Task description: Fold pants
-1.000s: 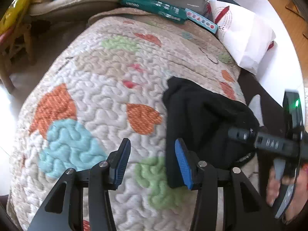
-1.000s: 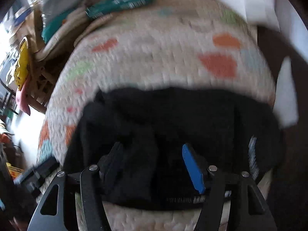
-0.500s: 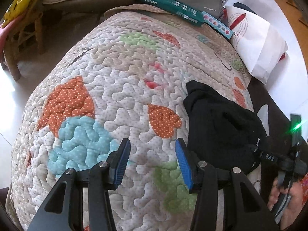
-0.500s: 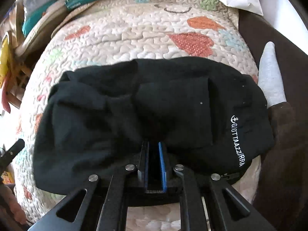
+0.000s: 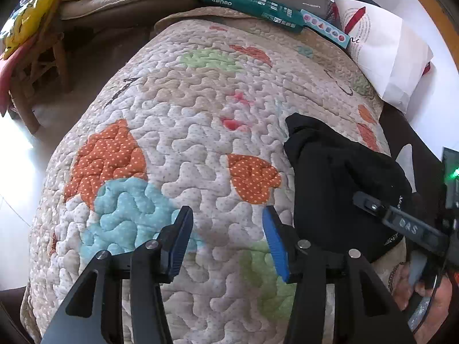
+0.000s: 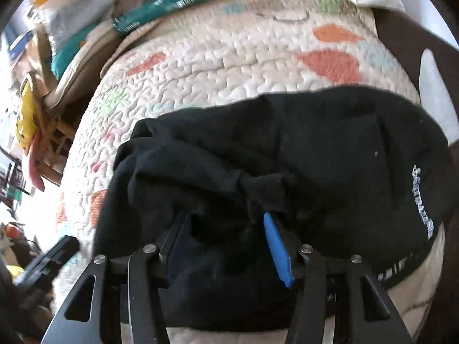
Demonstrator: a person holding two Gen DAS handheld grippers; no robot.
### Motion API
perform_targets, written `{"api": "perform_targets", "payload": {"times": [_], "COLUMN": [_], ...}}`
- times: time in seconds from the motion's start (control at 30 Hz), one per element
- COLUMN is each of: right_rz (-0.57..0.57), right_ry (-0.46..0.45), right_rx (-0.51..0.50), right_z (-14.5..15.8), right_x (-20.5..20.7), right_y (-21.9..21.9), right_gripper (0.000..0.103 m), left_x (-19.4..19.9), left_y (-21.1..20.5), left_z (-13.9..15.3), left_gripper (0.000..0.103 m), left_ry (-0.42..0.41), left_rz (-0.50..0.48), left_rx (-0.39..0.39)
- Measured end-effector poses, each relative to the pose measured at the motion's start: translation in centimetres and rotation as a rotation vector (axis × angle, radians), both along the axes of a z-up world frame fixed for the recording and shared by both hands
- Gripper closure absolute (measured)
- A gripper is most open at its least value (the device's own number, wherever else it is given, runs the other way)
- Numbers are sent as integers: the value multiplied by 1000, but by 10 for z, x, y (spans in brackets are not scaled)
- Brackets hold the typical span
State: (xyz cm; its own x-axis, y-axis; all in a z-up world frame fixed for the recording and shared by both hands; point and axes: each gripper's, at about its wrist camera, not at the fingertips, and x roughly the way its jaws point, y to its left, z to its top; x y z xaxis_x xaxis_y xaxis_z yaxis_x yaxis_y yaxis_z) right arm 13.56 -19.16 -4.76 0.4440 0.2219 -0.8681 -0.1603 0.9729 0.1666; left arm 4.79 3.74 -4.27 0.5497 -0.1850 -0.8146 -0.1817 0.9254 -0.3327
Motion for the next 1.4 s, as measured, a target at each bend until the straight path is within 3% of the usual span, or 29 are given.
{"api": "perform_targets", "payload": {"times": [0.13,0.3,0.4,0.47,0.53,0.67,0.87,1.03,1.2,1.23,1.27,1.3,1.33,1.4], "right_rz": [-96,-387,-545,-603,-647,-709,-739,-725,-702,-700,-699,-703,-714,-726], "right_ry": [-118,-126,-77,-54,-41,-68,-118,-178,-195,-186,-176,-158,-133,-109], "right_rx": [-78,161,277,320,337,429,433,475,462,455,443,411,377,427], "right_z": [26,35,20,9,-1,-11,-16,-19,-20,-19,-18,-17,-16,-18], "right_x": [-27,-60,-66,-65,-63,-59,-54,-46,-37,-35,-35,-34,-33,-34], "right_y": [-25,-108,-145,-154,-162,-181,-189,-187,-185,-184,-184,-184,-185,-192], "right_gripper": [45,41,41,41,41,41,41,26,24,25,28,44,71,77], "left_x": [-1,-6,-3,11,37,93,153,190,205,204,199,194,188,183], "left_y": [1,-11,-27,-48,-77,-149,-278,-342,-392,-400,-407,-410,-413,-408], "left_z": [1,24,55,76,92,105,80,47,13,7,6,7,10,20], "left_gripper": [52,52,51,43,42,42,42,42,42,42,49,62,84,90], "left_ry": [-2,-67,-128,-158,-165,-159,-109,-23,75,89,73,53,35,8], "left_rz": [0,-85,-189,-276,-389,-598,-853,-937,-1016,-1033,-1044,-1054,-1075,-1090], "left_rx": [6,-2,18,52,84,77,170,110,134,159,212,252,284,273]}}
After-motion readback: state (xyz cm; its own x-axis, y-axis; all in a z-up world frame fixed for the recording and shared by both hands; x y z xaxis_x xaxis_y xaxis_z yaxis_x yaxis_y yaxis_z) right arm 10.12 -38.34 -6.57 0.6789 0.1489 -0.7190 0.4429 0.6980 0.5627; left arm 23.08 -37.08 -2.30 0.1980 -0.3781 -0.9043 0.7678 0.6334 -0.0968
